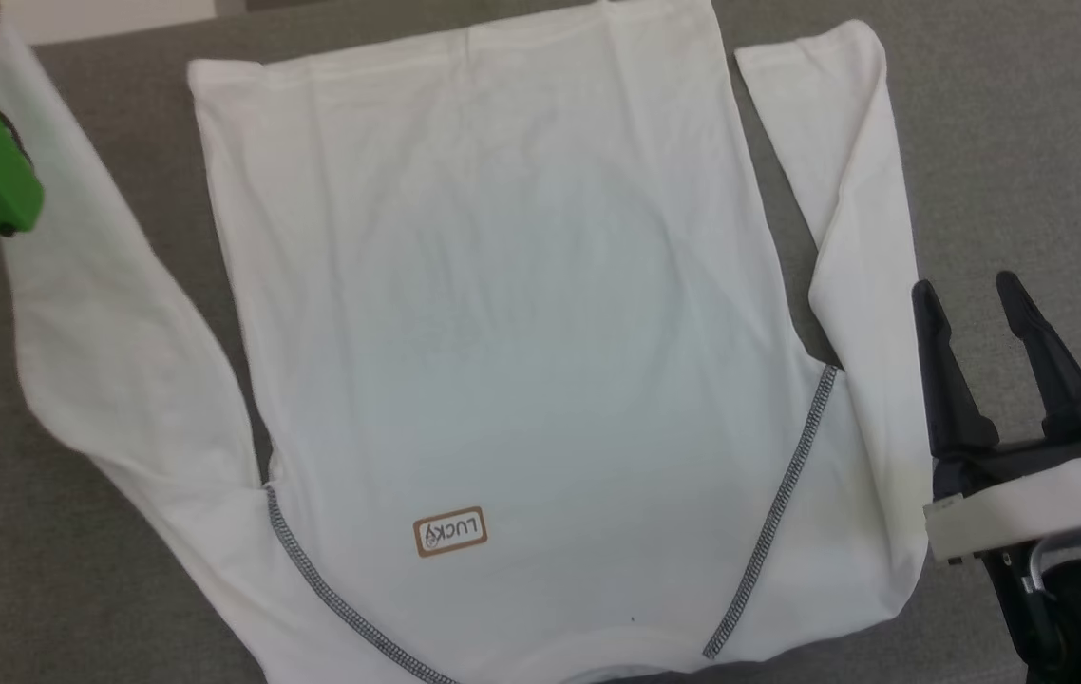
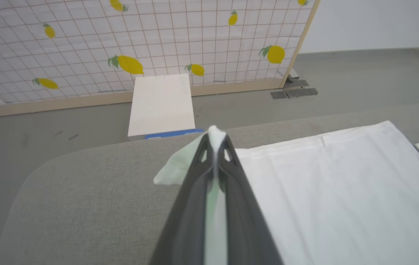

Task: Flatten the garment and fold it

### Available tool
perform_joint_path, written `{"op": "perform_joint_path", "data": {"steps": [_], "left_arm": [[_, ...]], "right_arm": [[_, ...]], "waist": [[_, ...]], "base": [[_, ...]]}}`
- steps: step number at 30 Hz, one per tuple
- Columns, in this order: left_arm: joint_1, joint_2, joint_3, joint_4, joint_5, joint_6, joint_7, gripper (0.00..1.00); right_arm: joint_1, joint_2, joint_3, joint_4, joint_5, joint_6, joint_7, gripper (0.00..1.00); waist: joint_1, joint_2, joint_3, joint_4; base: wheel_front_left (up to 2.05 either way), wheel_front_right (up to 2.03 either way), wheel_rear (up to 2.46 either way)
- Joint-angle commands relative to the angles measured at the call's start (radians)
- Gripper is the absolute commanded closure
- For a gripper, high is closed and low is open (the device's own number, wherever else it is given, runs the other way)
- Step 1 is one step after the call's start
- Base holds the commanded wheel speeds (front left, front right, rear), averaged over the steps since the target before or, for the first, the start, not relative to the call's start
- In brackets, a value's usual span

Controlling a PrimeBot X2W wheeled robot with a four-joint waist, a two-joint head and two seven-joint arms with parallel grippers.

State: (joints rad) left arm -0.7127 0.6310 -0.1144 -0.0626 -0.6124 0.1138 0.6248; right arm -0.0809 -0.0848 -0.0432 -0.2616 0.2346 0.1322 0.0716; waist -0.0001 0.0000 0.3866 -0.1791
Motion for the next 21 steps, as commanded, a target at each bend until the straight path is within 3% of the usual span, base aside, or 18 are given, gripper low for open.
{"op": "perform_joint_path", "data": {"steps": [1, 11, 17, 21], "left_arm": [[0.008, -0.024, -0.016, -0.032, -0.017, -0.013, -0.009, 1.00], [0.015, -0.268, -0.237, -0.151, -0.095, -0.082, -0.041, 1.00], [0.063, -0.443, -0.399, -0.062, -0.111, -0.115, -0.099, 1.00], [0.129, -0.518, -0.520, 0.048, -0.091, -0.136, -0.133, 1.00]], "right_arm": [[0.020, 0.002, -0.008, -0.012, -0.009, -0.002, 0.009, 0.00], [0.081, 0.013, -0.020, -0.060, -0.005, -0.002, 0.061, 0.00], [0.093, 0.017, -0.020, -0.072, -0.001, -0.002, 0.071, 0.00], [0.095, 0.019, -0.012, -0.069, 0.002, -0.002, 0.074, 0.00]], "waist": [[0.0001, 0.0000, -0.161, 0.112], [0.0001, 0.0000, -0.252, 0.148], [0.0001, 0.0000, -0.248, 0.121], [0.0001, 0.0000, -0.239, 0.082]], "base": [[0.00, 0.00, 0.00], [0.00, 0.00, 0.00], [0.00, 0.00, 0.00], [0.00, 0.00, 0.00]]}}
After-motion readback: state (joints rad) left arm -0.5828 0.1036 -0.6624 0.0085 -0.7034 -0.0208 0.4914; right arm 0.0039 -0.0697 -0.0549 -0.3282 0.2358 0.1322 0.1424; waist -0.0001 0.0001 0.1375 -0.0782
